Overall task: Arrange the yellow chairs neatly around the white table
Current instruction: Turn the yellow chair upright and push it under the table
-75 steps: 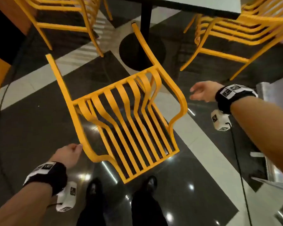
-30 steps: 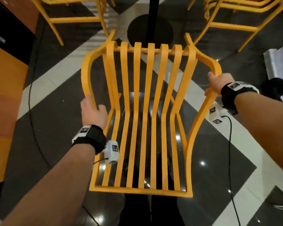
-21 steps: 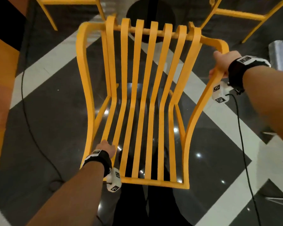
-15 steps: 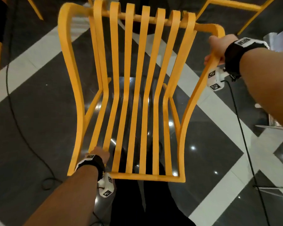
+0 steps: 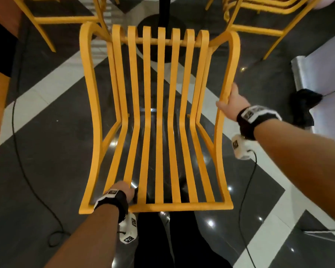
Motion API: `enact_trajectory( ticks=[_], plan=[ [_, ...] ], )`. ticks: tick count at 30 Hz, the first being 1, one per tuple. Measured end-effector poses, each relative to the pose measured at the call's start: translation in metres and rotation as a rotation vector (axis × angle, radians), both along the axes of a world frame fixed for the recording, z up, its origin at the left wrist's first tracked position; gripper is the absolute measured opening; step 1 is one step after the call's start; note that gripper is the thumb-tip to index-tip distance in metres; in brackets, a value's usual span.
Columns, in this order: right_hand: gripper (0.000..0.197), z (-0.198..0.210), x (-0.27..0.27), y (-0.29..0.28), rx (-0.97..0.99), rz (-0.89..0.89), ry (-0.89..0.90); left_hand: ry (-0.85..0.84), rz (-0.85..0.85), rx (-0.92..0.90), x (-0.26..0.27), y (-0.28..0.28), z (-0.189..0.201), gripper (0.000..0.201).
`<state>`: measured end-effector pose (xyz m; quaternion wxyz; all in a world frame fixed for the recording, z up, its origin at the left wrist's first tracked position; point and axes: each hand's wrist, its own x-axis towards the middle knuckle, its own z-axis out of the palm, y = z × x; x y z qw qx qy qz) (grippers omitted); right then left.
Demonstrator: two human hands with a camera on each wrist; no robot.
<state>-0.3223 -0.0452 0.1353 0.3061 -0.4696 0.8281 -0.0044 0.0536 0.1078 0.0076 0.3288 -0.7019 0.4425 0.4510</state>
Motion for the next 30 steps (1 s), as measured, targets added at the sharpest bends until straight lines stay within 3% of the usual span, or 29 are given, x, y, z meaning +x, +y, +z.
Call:
enact_trajectory(
  ticks=[4, 6, 9, 12, 15, 18, 20, 22, 24, 30],
  plan=[
    [0.083, -0.005, 0.035, 0.102, 0.362, 0.336, -0.108, -0.004, -0.172, -0.039, -0.011, -0.036, 0.038, 0.033],
    [0.095, -0.003, 0.046, 0.14, 0.54, 0.466, -0.041, 0.002, -0.278, -0.096, -0.018, -0.057, 0.068, 0.037],
    [0.101, 0.011, 0.056, 0.162, 0.429, 0.587, 0.166, 0.049, -0.311, -0.207, -0.019, -0.09, 0.097, 0.029],
    [0.099, 0.025, 0.058, 0.143, 0.262, 0.582, 0.239, 0.085, -0.358, -0.303, -0.016, -0.112, 0.128, 0.037],
    [0.105, 0.033, 0.055, 0.111, 0.218, 0.552, 0.262, 0.179, -0.319, -0.585, 0.004, -0.12, 0.148, 0.044],
    [0.113, 0.045, 0.054, 0.077, 0.163, 0.526, 0.288, 0.175, -0.432, -0.761, 0.033, -0.132, 0.157, 0.051],
    [0.101, 0.056, 0.055, 0.054, 0.16, 0.499, 0.279, 0.127, -0.483, -0.766, 0.042, -0.146, 0.164, 0.054],
    [0.072, 0.066, 0.054, 0.033, 0.18, 0.472, 0.266, 0.098, -0.492, -0.773, 0.04, -0.166, 0.172, 0.049],
    [0.057, 0.068, 0.05, 0.013, 0.156, 0.46, 0.253, 0.08, -0.477, -0.774, 0.032, -0.192, 0.181, 0.043],
    [0.068, 0.074, 0.032, -0.05, 0.036, 0.495, 0.235, 0.045, -0.405, -0.783, 0.011, -0.266, 0.191, 0.038]
  ],
)
